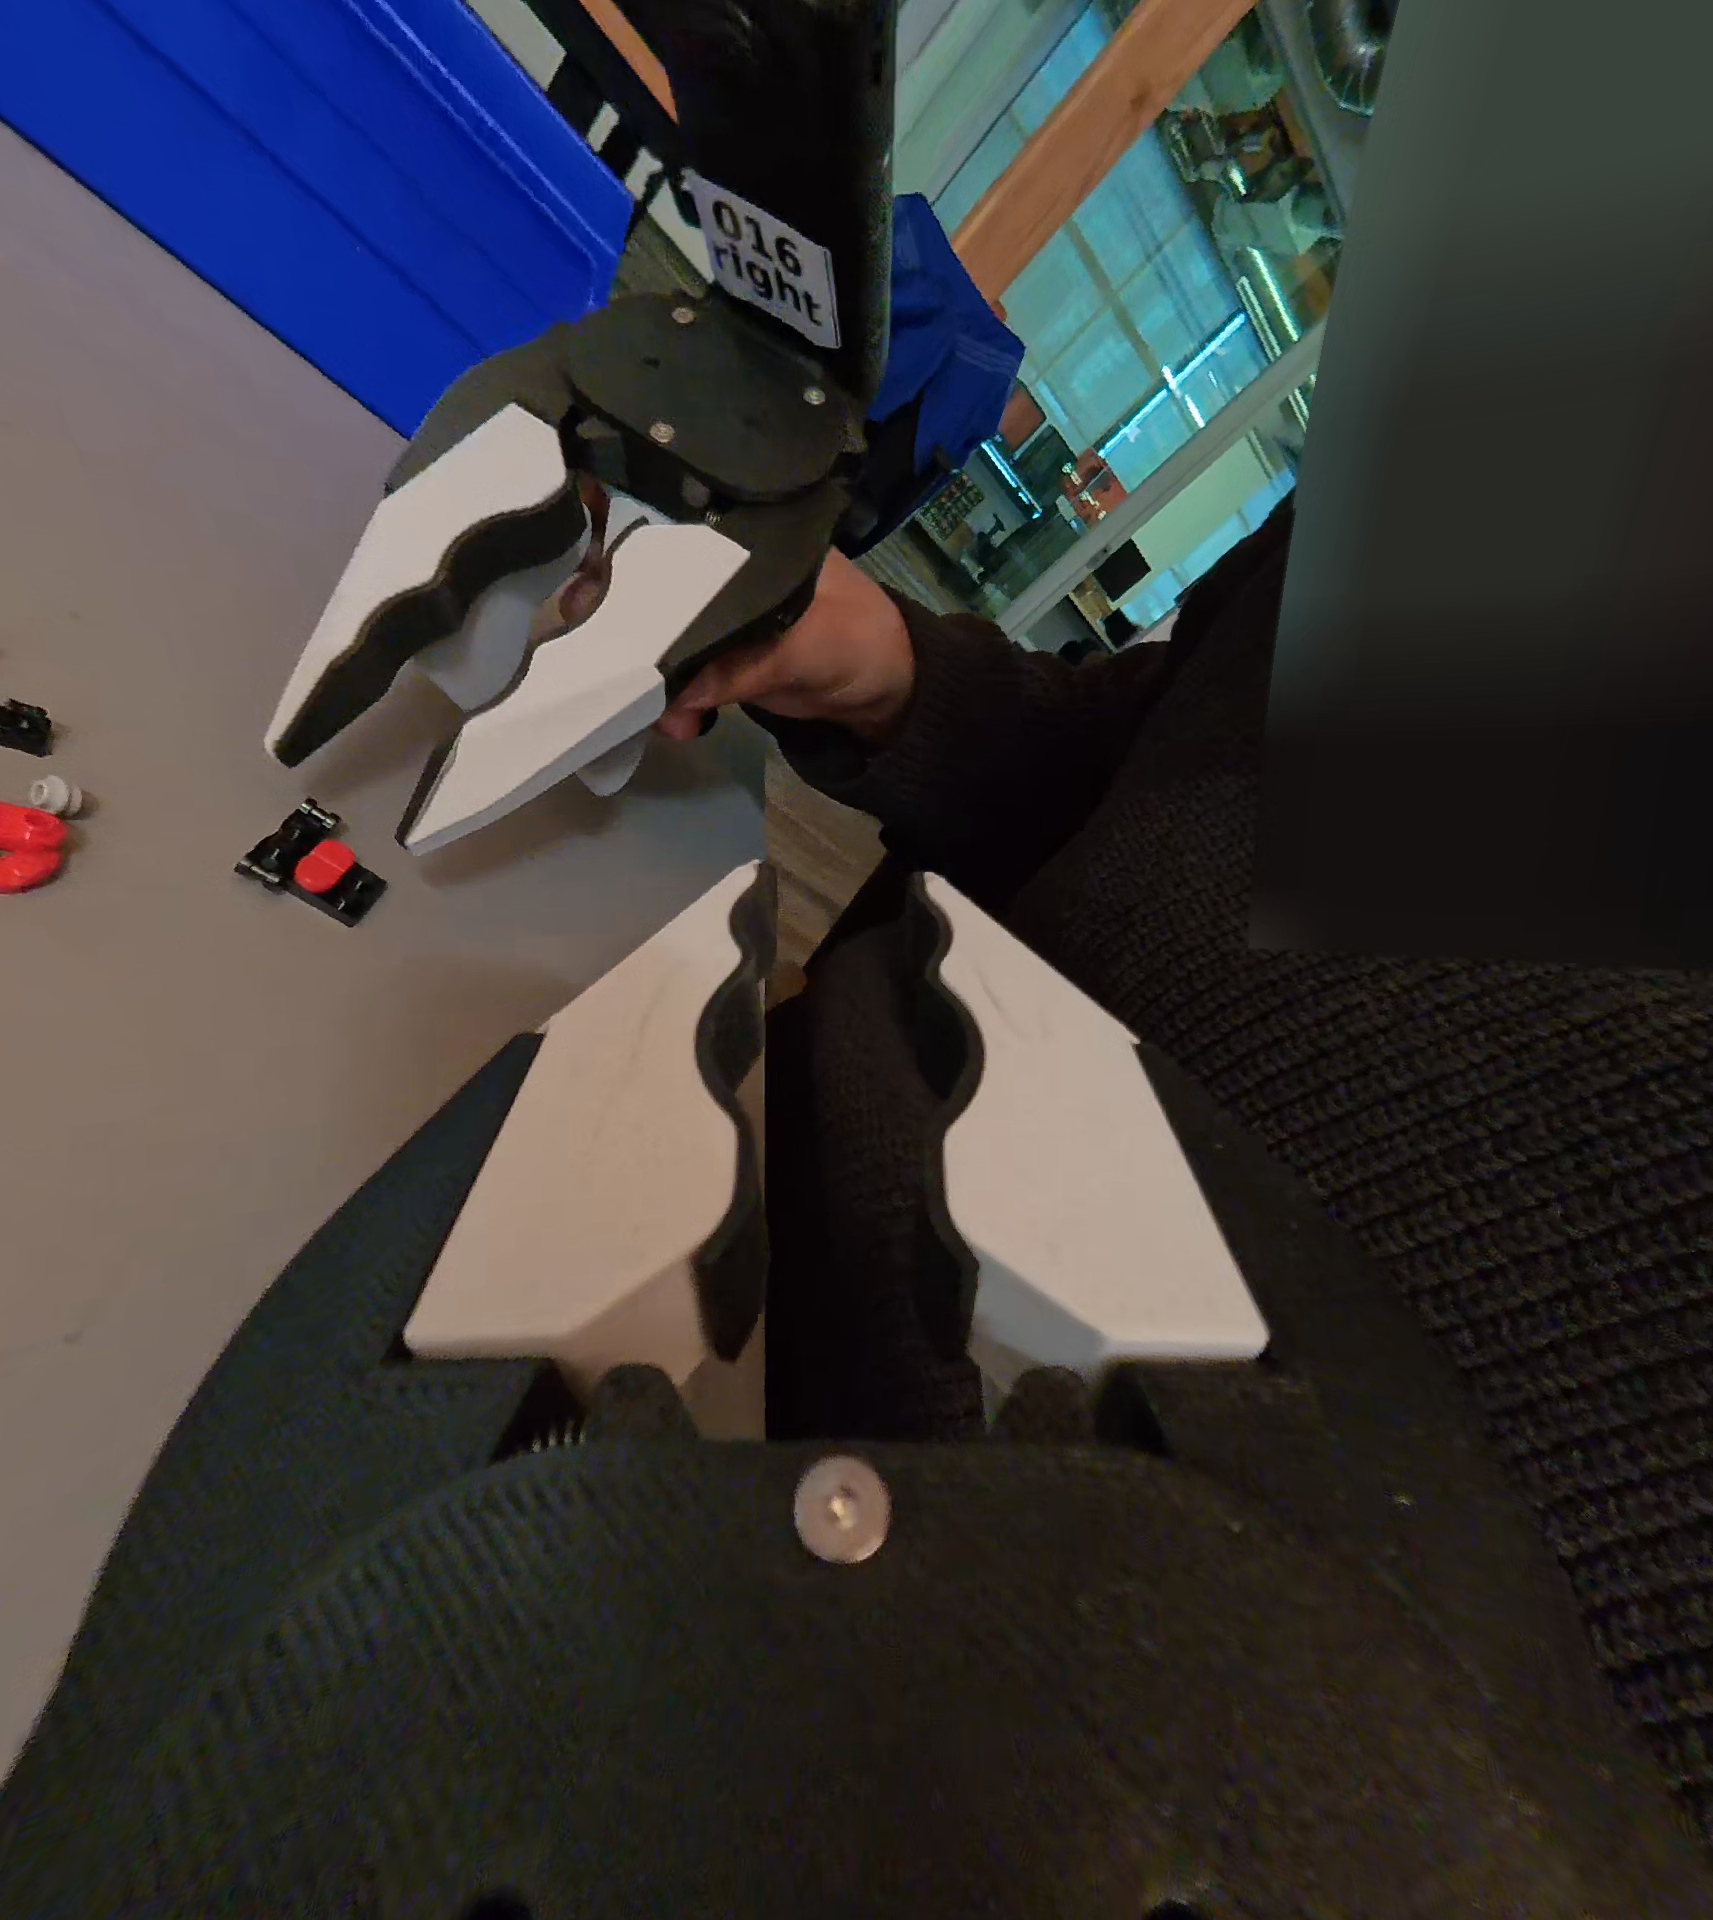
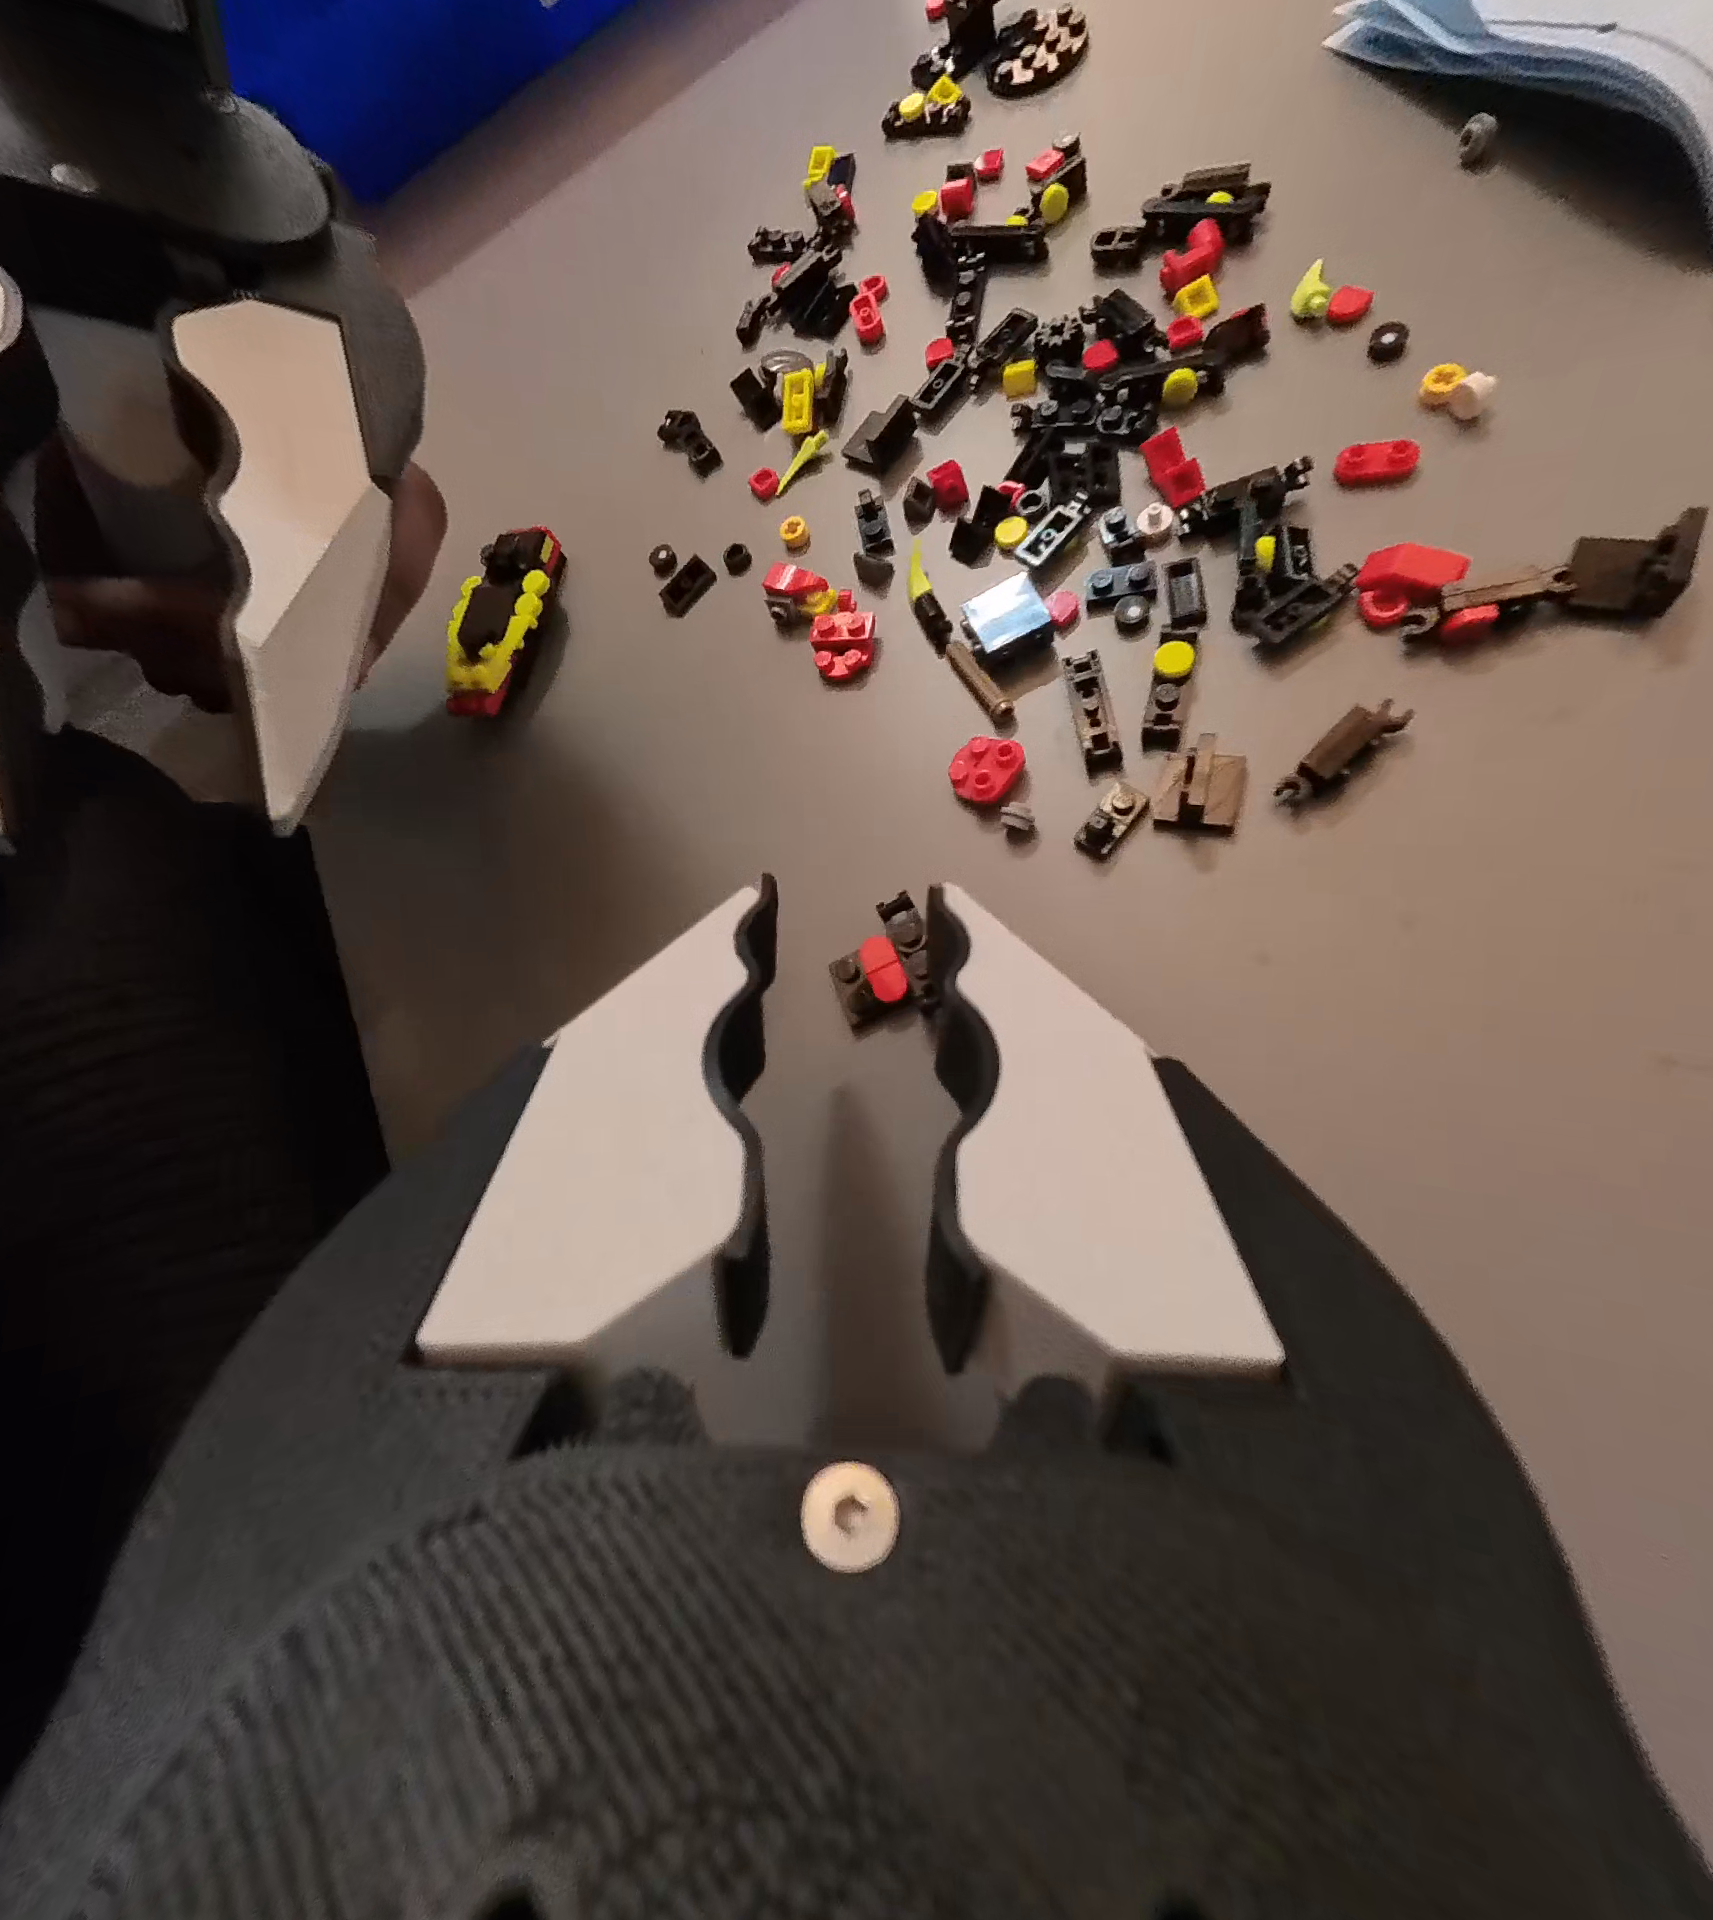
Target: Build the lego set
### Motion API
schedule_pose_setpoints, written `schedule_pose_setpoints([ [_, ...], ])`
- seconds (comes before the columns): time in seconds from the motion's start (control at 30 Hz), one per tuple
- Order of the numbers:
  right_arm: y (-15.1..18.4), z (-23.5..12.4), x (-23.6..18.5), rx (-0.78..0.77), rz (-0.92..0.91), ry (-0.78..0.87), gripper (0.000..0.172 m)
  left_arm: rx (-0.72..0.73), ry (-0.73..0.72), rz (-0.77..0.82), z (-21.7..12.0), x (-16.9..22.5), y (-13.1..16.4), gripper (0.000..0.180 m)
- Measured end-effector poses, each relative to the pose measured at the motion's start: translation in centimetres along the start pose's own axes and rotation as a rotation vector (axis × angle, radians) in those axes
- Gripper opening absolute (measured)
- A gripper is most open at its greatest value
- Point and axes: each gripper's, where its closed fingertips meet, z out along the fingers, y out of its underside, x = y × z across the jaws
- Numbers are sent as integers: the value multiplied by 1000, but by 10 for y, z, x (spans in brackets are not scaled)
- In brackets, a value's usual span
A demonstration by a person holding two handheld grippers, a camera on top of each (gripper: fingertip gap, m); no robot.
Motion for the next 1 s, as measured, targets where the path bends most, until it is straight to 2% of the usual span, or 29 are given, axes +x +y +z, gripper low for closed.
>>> schedule_pose_setpoints([
  [0.23, -2, 0, 0, 14, 8, -15, 26, 12, 15, -25, -1, 0, -2, 23],
  [0.47, 7, 5, 5, -38, -17, 18, 29, 24, 37, -51, -1, 0, -4, 22],
  [0.73, 20, 13, 7, -127, -152, 75, 37, 42, 61, -92, -3, 0, -6, 22],
  [1.0, 22, 15, 7, -141, -249, 106, 26, 104, 99, -161, -9, -2, -15, 20],
])
